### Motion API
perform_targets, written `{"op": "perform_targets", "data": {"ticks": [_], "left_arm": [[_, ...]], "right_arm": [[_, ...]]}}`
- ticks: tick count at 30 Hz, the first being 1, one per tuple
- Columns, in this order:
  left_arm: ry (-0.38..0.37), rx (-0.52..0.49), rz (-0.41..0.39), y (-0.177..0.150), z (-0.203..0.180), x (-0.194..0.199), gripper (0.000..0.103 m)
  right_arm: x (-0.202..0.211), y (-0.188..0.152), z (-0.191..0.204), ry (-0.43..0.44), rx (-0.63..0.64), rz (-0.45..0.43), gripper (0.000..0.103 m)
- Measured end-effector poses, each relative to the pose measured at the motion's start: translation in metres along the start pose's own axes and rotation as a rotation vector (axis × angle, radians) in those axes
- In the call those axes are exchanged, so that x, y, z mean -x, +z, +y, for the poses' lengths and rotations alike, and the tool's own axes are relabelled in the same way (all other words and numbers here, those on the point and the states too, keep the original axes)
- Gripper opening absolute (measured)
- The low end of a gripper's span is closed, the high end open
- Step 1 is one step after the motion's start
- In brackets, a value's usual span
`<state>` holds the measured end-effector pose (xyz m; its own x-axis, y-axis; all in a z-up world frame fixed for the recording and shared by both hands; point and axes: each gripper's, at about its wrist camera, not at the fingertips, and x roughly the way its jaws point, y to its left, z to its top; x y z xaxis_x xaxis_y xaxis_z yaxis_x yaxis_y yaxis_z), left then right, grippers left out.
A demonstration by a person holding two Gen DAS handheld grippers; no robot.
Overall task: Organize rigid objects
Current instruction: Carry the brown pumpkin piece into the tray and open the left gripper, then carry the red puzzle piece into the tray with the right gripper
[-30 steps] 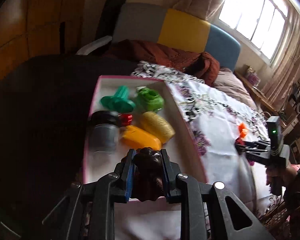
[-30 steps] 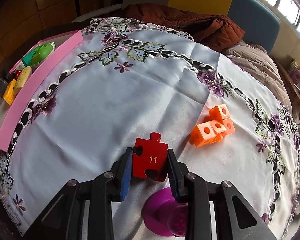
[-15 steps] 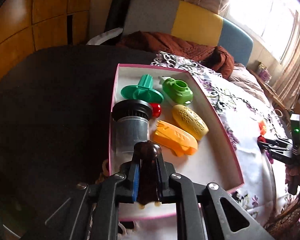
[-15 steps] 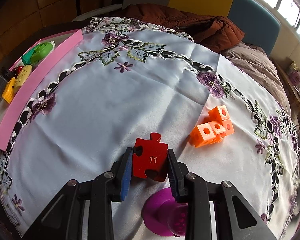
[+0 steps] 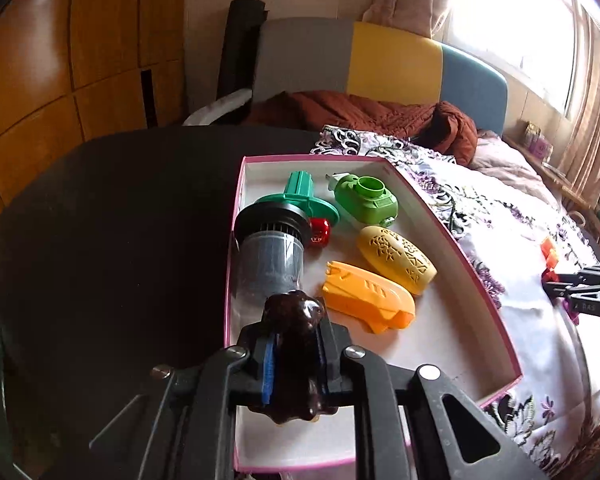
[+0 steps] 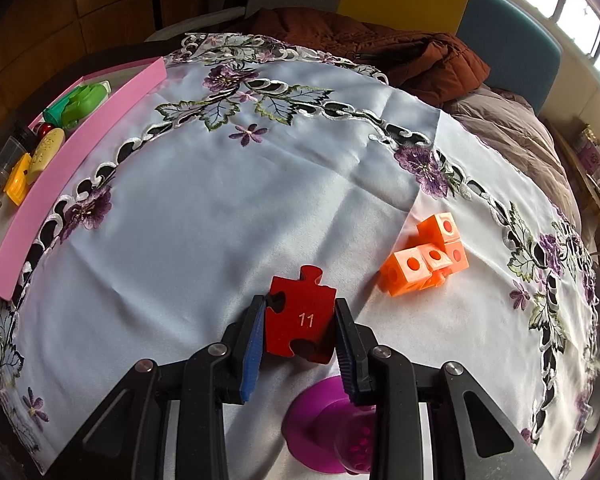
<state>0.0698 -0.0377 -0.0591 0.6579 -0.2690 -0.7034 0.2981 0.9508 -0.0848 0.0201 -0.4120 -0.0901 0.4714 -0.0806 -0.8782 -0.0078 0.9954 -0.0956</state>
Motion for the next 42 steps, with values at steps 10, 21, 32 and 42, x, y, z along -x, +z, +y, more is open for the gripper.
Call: {"op": "perform_targets", "data": {"ticks": [10,21,32,42], "left_arm": [[0.023,0.017,0.022,-0.002,0.002,0.000,0.039],[0.097,-0.017,0.017,0.003,-0.006,-0.012,0.036],[0.077,0.044,0.013,0.003,-0.007,0.016,0.043],[0.096,0.069,-0.003,0.001,-0.001,0.043,0.044]], "right_arm": [[0.000,0.000,0.000,-0.002,0.001,0.000,0.033],[0.000,0.000,0.000,-0.009,0.005,0.001,0.032],[0.000,0.000,0.002,-0.015,0.010,-0.003,0.033],[0.001,-0.001,0.003,-0.026,0.023,-0.006,0.033]]}}
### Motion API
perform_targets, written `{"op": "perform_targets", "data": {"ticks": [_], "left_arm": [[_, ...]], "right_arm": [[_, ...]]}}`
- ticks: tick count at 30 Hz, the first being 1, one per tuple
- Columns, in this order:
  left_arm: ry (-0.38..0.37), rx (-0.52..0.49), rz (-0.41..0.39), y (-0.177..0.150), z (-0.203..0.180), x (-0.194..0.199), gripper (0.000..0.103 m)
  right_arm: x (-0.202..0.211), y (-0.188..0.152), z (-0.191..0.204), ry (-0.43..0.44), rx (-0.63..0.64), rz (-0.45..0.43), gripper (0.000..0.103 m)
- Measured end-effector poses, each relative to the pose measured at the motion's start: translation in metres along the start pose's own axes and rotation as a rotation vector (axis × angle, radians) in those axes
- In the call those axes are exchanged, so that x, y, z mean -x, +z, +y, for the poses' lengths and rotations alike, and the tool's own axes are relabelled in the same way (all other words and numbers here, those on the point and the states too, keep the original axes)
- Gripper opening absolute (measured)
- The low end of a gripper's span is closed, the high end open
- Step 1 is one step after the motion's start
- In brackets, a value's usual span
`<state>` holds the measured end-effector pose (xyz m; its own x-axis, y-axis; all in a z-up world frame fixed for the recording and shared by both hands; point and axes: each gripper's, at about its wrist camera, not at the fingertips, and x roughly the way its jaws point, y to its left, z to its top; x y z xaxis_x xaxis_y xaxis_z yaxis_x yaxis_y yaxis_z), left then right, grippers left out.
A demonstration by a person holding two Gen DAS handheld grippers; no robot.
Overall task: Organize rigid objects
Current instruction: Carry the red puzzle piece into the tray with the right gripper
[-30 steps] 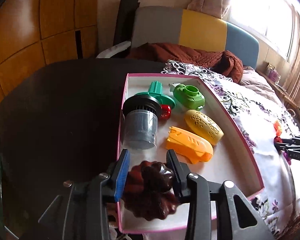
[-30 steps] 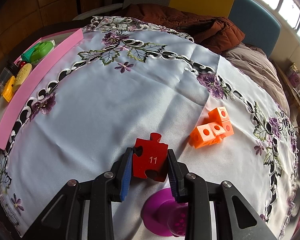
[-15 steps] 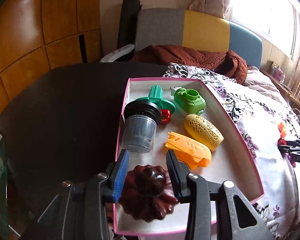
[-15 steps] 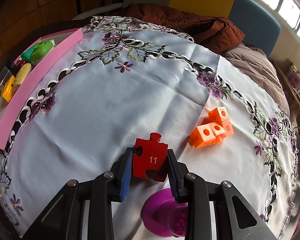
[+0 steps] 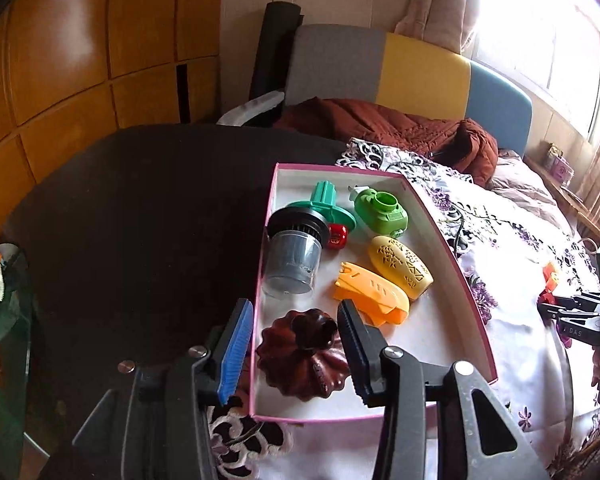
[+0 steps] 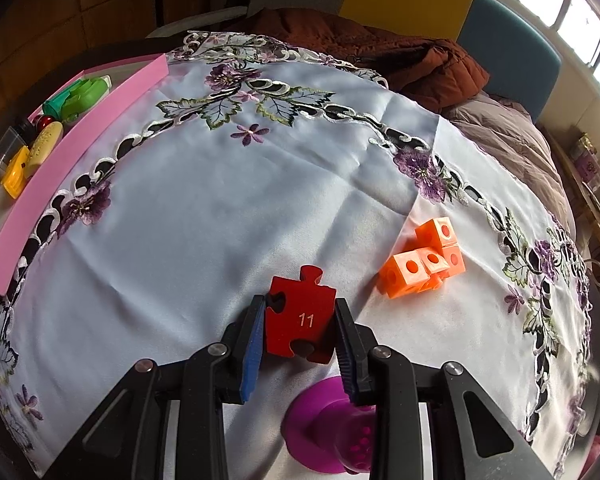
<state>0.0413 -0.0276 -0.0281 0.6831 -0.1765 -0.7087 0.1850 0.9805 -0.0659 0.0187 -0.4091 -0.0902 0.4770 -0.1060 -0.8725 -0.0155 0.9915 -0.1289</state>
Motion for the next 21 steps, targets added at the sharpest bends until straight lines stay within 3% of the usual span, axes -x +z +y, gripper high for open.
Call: {"op": "perform_targets", "data": {"ticks": [21], "left_arm": [[-0.024,0.031,-0.036,0.004,0.011,0.026,0.050]], "right_arm": [[0.000,0.001,0.003,-0.034,-0.005,0.014,0.032]]}}
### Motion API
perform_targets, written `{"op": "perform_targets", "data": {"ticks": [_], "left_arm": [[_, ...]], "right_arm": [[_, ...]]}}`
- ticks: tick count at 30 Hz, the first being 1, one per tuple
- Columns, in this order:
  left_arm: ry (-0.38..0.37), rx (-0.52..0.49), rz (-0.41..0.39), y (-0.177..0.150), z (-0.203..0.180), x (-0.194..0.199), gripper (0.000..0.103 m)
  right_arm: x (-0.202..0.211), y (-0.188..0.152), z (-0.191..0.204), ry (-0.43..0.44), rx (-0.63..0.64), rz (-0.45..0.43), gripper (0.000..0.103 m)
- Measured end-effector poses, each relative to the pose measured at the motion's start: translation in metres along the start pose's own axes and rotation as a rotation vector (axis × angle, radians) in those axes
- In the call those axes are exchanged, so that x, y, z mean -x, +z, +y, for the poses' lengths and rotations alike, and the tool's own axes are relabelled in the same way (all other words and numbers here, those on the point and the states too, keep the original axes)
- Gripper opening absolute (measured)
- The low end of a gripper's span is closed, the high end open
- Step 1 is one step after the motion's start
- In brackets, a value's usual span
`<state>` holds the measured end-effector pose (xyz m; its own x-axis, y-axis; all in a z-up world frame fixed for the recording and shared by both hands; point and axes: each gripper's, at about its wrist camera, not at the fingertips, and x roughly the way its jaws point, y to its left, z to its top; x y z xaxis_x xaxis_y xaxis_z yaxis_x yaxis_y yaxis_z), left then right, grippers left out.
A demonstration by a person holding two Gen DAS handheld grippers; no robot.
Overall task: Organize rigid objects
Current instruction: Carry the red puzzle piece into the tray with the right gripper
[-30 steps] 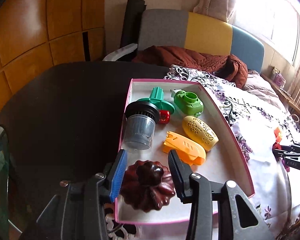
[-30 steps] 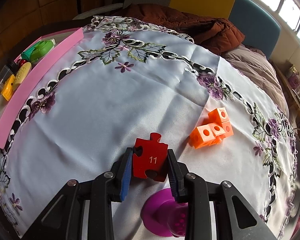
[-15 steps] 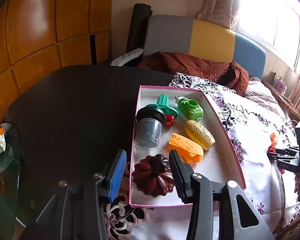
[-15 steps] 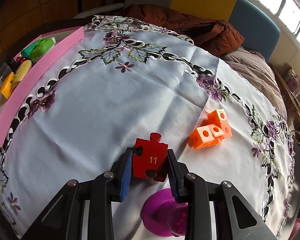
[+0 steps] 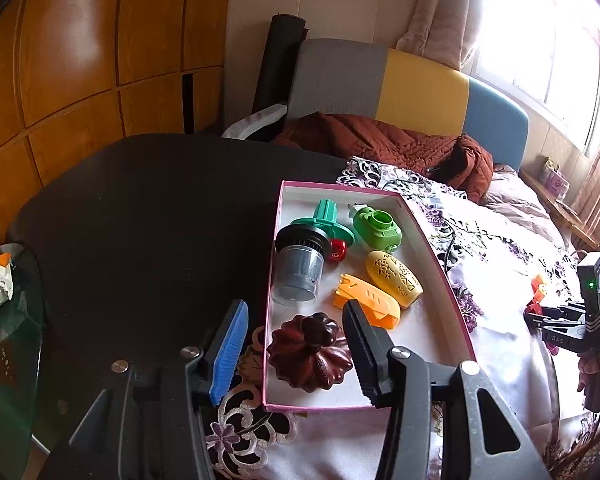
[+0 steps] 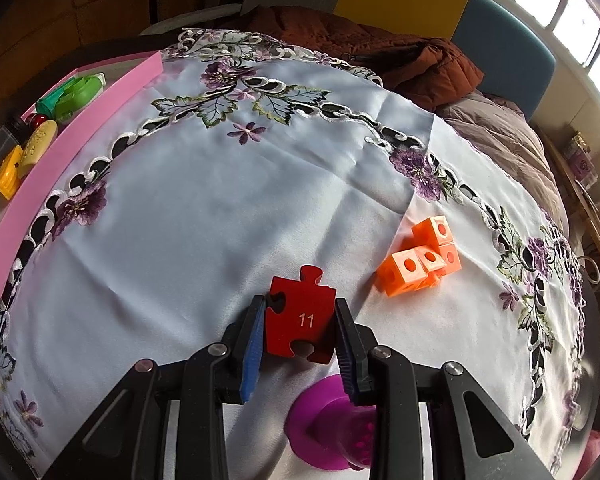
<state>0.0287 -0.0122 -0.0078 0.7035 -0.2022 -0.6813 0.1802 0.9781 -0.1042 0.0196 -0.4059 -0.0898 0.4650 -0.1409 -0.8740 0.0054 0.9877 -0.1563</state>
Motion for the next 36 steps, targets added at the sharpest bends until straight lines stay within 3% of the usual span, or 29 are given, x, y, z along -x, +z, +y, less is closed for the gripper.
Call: {"op": "perform_targets", "data": {"ticks": [9,15,25,31,36], "left_arm": [[-0.013,0.015,-0.012,-0.004,0.009,0.010,0.050],[-0.007,0.062,-0.022,-0.004,0.025,0.014,0.050],[0.030,0.134,-0.016,-0.007,0.054,0.015,0.050],[0.021,0.135,0.000,-0.010,0.056,0.010,0.050],[0.013,0.136,0.011,-0.013,0.058,0.007,0.050]], "right_arm": [[0.003,0.005,0.005,-0.065,-0.044,0.026,0.032],[0.029,0.014,0.012,-0.049,-0.112,-0.060,0.032],[0.085,0.054,0.081,0.140,-0.065,-0.243,0.032],[0.089,0.078,0.153,0.277,0.039,-0.266,0.032],[0.078,0.102,0.197,0.332,0.085,-0.258,0.032]]}}
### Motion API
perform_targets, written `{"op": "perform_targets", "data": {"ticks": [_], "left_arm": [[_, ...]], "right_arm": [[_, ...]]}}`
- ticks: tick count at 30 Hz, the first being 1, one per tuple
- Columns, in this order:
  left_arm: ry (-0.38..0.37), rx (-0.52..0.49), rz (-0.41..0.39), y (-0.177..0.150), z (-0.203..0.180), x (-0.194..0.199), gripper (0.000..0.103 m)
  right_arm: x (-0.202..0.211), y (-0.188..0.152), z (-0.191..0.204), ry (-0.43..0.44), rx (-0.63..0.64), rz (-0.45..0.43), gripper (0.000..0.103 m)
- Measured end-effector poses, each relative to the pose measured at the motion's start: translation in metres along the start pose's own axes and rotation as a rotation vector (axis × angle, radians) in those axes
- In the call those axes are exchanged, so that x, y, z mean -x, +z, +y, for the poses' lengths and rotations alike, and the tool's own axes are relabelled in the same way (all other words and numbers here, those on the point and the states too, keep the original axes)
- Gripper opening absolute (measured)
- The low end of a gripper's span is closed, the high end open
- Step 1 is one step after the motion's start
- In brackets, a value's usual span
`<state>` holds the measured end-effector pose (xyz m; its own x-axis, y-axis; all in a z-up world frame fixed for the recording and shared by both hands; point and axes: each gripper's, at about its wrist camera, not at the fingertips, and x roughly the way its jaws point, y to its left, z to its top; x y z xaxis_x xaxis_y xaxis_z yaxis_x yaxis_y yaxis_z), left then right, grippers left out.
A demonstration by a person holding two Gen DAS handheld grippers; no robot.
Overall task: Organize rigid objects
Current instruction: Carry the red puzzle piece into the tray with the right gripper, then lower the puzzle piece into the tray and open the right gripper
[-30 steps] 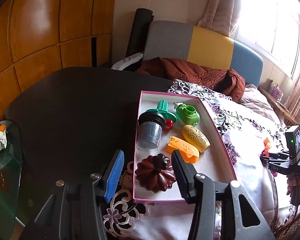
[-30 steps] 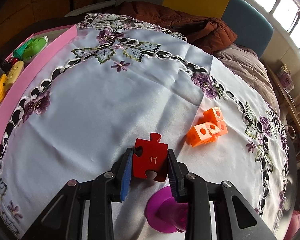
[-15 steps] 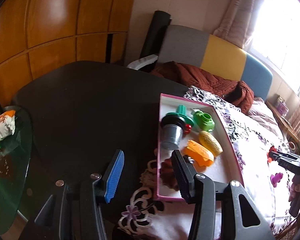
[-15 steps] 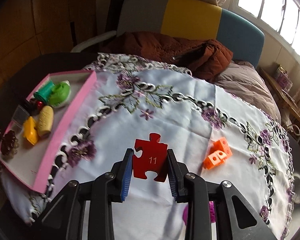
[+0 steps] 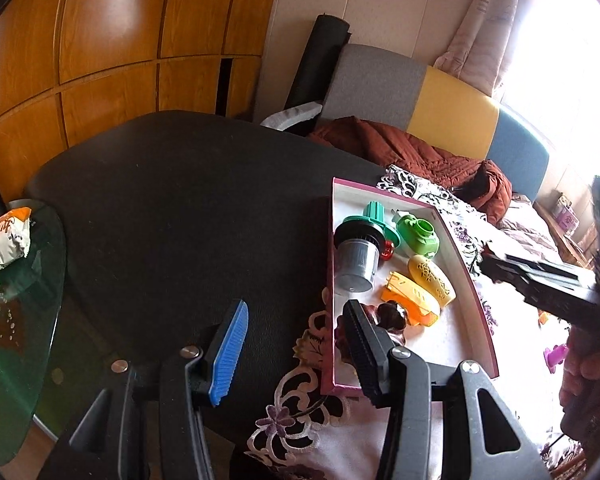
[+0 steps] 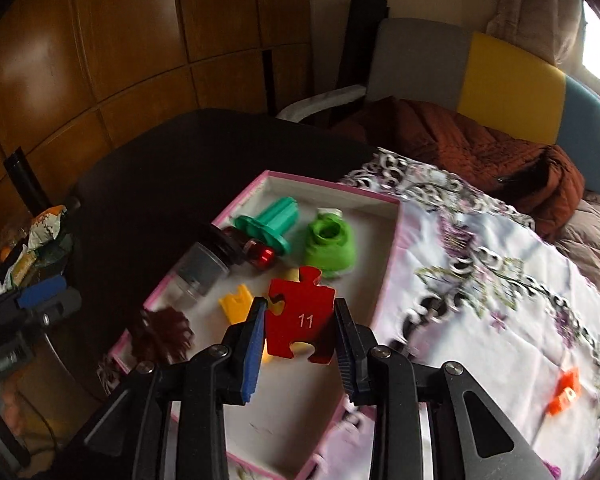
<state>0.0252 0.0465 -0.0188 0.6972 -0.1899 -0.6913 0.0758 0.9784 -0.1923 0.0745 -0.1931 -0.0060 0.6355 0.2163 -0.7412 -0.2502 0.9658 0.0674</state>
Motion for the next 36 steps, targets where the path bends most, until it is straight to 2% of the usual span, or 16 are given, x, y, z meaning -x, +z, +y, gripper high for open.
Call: {"op": "perform_targets", "data": {"ticks": [5,13,17,24,27,30,34,36], "left_arm": [[-0.001,0.007,0.012,-0.002,0.002,-0.004,0.050],[0.021,-0.012,0.029,-0.003,-0.001,-0.011,0.050],[0.028,-0.023,0.036,-0.004,-0.003,-0.012,0.050],[0.030,-0.033,0.041,-0.008,-0.006,-0.011,0.050],[0.031,-0.036,0.040,-0.008,-0.007,-0.010,0.050],[0.032,-0.041,0.034,-0.009,-0.010,-0.008,0.050],[0.032,-0.049,0.029,-0.009,-0.012,-0.005,0.050],[0.031,-0.053,0.027,-0.009,-0.013,-0.003,0.050]], "right_arm": [[-0.034,0.016,0.014,0.023,-0.011,0.041,0.032],[-0.086,0.019,0.022,-0.023,0.006,0.126,0.033],[-0.086,0.018,0.027,-0.037,0.042,0.122,0.033],[-0.082,0.015,0.026,-0.055,0.032,0.111,0.037],[-0.079,0.015,0.025,-0.050,0.020,0.111,0.046],[-0.075,0.012,0.024,-0.050,0.015,0.107,0.047],[-0.067,0.009,0.021,-0.049,-0.005,0.086,0.056],[-0.063,0.008,0.019,-0.048,-0.016,0.075,0.056]]}}
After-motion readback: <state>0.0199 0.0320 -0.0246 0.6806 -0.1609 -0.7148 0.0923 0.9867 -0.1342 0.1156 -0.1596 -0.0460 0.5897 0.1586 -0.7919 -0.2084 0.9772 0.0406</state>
